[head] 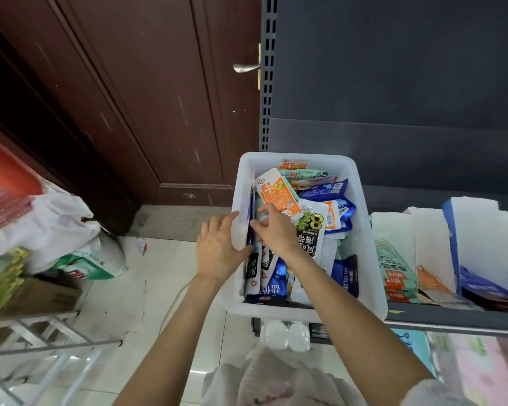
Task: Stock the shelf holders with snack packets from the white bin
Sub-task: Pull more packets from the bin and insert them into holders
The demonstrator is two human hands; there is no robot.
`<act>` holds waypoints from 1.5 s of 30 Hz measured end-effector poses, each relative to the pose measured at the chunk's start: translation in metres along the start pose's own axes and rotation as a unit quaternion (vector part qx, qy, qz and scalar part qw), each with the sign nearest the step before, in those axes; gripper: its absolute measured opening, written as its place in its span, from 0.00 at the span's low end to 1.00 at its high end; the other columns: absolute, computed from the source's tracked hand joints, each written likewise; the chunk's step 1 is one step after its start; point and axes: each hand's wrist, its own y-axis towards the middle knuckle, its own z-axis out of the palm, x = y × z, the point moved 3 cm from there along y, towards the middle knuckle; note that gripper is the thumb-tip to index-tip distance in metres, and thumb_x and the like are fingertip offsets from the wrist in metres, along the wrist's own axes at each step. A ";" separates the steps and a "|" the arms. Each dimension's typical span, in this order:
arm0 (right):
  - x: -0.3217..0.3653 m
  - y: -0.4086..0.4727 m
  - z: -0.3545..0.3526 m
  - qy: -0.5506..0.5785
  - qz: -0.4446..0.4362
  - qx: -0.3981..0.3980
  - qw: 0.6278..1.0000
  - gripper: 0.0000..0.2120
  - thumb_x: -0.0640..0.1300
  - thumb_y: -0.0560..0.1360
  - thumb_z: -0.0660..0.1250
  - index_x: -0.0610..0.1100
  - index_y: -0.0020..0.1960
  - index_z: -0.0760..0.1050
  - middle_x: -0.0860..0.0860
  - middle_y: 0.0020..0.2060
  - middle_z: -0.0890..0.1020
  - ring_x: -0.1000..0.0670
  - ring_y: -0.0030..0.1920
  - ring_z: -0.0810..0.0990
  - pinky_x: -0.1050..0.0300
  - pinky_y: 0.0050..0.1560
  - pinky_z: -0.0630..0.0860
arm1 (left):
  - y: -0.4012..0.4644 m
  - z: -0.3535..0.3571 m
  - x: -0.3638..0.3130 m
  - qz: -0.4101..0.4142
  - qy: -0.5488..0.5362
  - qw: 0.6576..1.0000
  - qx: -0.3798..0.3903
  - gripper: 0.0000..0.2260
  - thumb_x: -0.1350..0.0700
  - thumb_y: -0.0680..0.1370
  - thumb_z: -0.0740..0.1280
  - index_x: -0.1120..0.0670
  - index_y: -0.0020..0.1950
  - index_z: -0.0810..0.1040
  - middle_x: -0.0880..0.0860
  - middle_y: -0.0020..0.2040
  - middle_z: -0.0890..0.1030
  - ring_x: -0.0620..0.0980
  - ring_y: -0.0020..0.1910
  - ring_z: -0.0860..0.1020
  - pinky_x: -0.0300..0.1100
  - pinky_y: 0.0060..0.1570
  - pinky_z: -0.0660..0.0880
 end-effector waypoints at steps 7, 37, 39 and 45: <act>0.013 -0.004 0.002 -0.118 -0.015 -0.002 0.993 0.23 0.51 0.73 0.70 0.45 0.62 0.67 0.47 0.50 0.81 0.44 0.51 0.80 0.56 0.42 0.71 | -0.004 0.004 0.002 0.003 0.012 1.000 0.009 0.35 0.49 0.69 0.73 0.49 0.73 0.63 0.51 0.65 0.70 0.53 0.62 0.66 0.46 0.60 0.67; -0.092 -0.117 -0.124 0.317 0.063 -0.157 0.933 0.19 0.37 0.77 0.64 0.53 0.63 0.65 0.50 0.55 0.75 0.51 0.54 0.76 0.64 0.44 0.75 | 0.003 0.008 -0.137 -0.050 -0.488 0.841 0.229 0.12 0.64 0.74 0.69 0.49 0.52 0.78 0.54 0.48 0.84 0.44 0.42 0.83 0.37 0.41 0.79; -0.100 -0.123 -0.145 0.260 0.044 -0.225 0.938 0.27 0.40 0.75 0.67 0.54 0.69 0.60 0.51 0.63 0.69 0.53 0.61 0.71 0.65 0.52 0.72 | 0.009 0.011 -0.147 0.057 -0.384 0.892 0.233 0.12 0.62 0.74 0.71 0.47 0.51 0.80 0.51 0.49 0.84 0.44 0.46 0.82 0.41 0.48 0.79; -0.110 -0.142 -0.214 0.097 -0.028 -0.202 0.974 0.29 0.48 0.74 0.69 0.55 0.71 0.61 0.55 0.63 0.73 0.59 0.63 0.70 0.64 0.57 0.73 | 0.013 -0.004 -0.201 0.280 -0.187 0.917 0.215 0.10 0.57 0.72 0.73 0.49 0.53 0.83 0.44 0.48 0.82 0.43 0.44 0.80 0.46 0.46 0.77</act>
